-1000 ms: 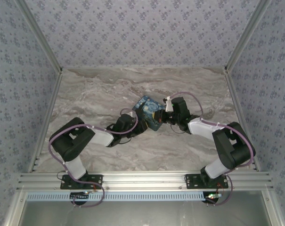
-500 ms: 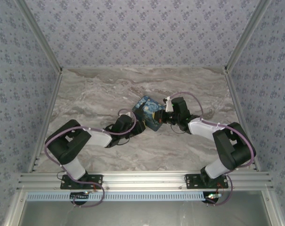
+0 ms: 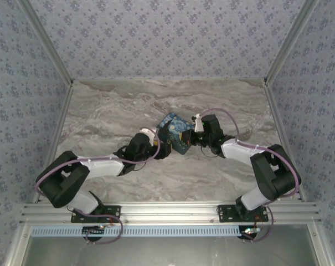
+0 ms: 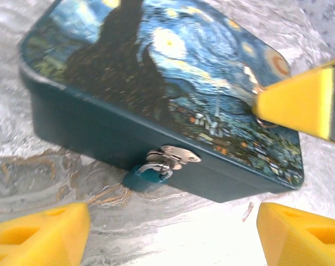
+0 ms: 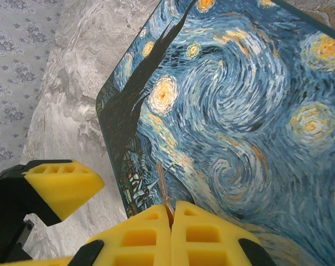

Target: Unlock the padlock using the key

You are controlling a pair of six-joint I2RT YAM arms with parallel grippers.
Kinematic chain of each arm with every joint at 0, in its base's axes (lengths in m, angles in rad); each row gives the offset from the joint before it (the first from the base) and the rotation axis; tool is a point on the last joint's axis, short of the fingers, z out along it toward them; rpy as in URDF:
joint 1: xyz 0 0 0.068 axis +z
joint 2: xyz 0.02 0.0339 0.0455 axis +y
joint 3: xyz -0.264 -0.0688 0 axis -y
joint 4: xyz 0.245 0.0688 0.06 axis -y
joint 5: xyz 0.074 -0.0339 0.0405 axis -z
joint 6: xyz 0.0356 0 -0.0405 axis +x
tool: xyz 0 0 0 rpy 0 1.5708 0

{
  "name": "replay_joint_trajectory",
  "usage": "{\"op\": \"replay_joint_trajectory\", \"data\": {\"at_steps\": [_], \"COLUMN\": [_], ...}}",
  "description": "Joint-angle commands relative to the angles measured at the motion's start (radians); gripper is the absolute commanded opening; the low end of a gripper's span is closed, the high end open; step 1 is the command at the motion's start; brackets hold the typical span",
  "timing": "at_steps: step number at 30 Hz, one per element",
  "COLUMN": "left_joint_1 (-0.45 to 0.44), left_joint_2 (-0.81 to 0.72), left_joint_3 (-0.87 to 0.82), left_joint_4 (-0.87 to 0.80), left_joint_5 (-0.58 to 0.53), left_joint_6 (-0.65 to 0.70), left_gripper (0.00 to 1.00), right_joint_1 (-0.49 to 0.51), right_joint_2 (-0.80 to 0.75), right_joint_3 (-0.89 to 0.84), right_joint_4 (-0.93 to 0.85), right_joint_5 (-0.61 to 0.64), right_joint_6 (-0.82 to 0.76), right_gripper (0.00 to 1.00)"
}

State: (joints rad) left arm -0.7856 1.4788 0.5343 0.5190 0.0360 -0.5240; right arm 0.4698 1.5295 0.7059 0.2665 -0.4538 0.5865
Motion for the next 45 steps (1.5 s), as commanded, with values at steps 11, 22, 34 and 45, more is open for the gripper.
{"op": "replay_joint_trajectory", "data": {"at_steps": [11, 22, 34, 45], "left_joint_1": [0.095, 0.146, 0.146, 0.135], "left_joint_2": [0.094, 0.203, 0.281, 0.347], "left_joint_3": [-0.018, 0.071, 0.141, 0.168], "left_joint_4": [0.146, 0.117, 0.064, 0.094], "left_joint_5": [0.249, 0.332, 0.298, 0.331], "left_joint_6": [0.174, 0.188, 0.232, 0.235], "left_gripper": [0.9, 0.73, 0.66, 0.58], "right_joint_1": [0.01, 0.021, 0.022, 0.023], "right_joint_2": [0.004, 0.006, 0.008, 0.009], "right_joint_3": [-0.001, 0.014, 0.02, 0.021], "right_joint_4": [-0.097, -0.104, -0.112, -0.112], "right_joint_5": [0.008, 0.019, 0.022, 0.022], "right_joint_6": [-0.019, -0.019, -0.021, -0.022], "right_gripper": [0.0, 0.0, 0.0, 0.0]}}
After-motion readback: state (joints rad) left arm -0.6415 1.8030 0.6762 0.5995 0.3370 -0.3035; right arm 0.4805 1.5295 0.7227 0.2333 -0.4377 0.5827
